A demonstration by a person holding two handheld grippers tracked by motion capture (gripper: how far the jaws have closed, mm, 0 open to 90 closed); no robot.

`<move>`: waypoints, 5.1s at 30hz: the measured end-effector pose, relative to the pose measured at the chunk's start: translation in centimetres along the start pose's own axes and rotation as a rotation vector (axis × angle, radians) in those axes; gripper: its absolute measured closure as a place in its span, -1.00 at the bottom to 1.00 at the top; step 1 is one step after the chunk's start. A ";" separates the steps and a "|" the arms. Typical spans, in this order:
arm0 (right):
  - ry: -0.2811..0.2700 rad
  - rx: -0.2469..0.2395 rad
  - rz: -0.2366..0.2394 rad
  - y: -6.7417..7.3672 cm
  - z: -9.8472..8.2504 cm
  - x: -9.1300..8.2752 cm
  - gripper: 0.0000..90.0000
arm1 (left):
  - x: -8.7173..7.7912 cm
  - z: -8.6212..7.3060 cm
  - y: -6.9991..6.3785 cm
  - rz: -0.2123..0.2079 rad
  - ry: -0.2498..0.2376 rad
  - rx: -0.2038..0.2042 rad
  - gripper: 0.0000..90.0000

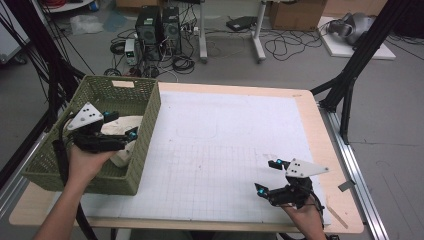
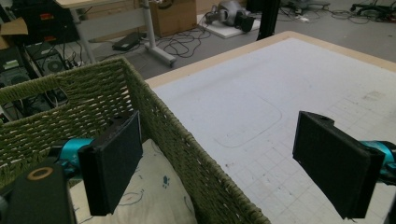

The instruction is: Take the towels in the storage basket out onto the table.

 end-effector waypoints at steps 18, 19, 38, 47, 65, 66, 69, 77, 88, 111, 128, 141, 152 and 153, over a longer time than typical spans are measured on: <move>0.003 0.001 0.001 0.0 0.0 0.1 -0.77 | -1.5 -0.7 2.6 0.037 0.016 -0.021 -0.64; 0.003 0.002 0.001 0.1 0.0 0.1 -0.77 | -1.6 -0.8 2.7 0.039 0.020 -0.022 -0.64; 0.006 -0.001 0.003 0.1 -0.1 0.2 -0.77 | -2.6 -2.6 5.8 0.096 0.173 -0.051 -0.50; 0.006 -0.001 0.004 0.1 -0.1 0.2 -0.77 | -2.3 -4.2 7.1 0.139 0.301 -0.082 -0.48; 0.011 -0.003 0.006 0.1 -0.1 0.3 -0.77 | -1.1 -6.8 8.6 0.172 0.495 -0.178 -0.40; 0.011 -0.004 0.007 0.2 -0.1 0.3 -0.77 | -1.0 -6.9 8.7 0.171 0.506 -0.175 -0.37; 0.013 -0.003 0.006 0.1 -0.1 0.3 -0.77 | -1.0 -7.1 8.8 0.187 0.528 -0.171 -0.31; 0.011 -0.006 0.009 0.2 -0.1 0.3 -0.77 | -0.7 -8.1 8.9 0.188 0.622 -0.192 0.01; 0.010 0.001 0.010 0.2 -0.1 0.2 -0.77 | -0.7 -8.4 8.6 0.152 0.659 -0.202 0.75; 0.003 0.005 0.003 0.0 -0.1 0.2 -0.77 | -3.4 -5.4 8.3 0.163 0.415 -0.218 0.88; 0.006 0.010 0.003 0.0 -0.1 0.2 -0.77 | -4.4 -4.3 7.7 0.152 0.315 -0.214 0.88; -0.007 0.008 0.000 -0.2 0.0 0.0 -0.77 | -5.8 -1.0 6.7 0.148 0.177 -0.195 0.88; 0.000 0.010 0.002 -0.1 0.0 0.1 -0.77 | -6.6 0.7 6.1 0.138 0.082 -0.174 0.88; 0.001 0.011 0.002 0.0 0.0 0.1 -0.77 | -6.7 0.9 6.1 0.139 0.074 -0.175 0.88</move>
Point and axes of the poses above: each handheld gripper's, and its own axes: x roughly forward along the jaws, z roughly out of its top, y roughly to its left, the point moved 6 cm from there along x, roughly forward along the jaws, and after that the axes turned 14 degrees about -z, right-handed, at the moved point
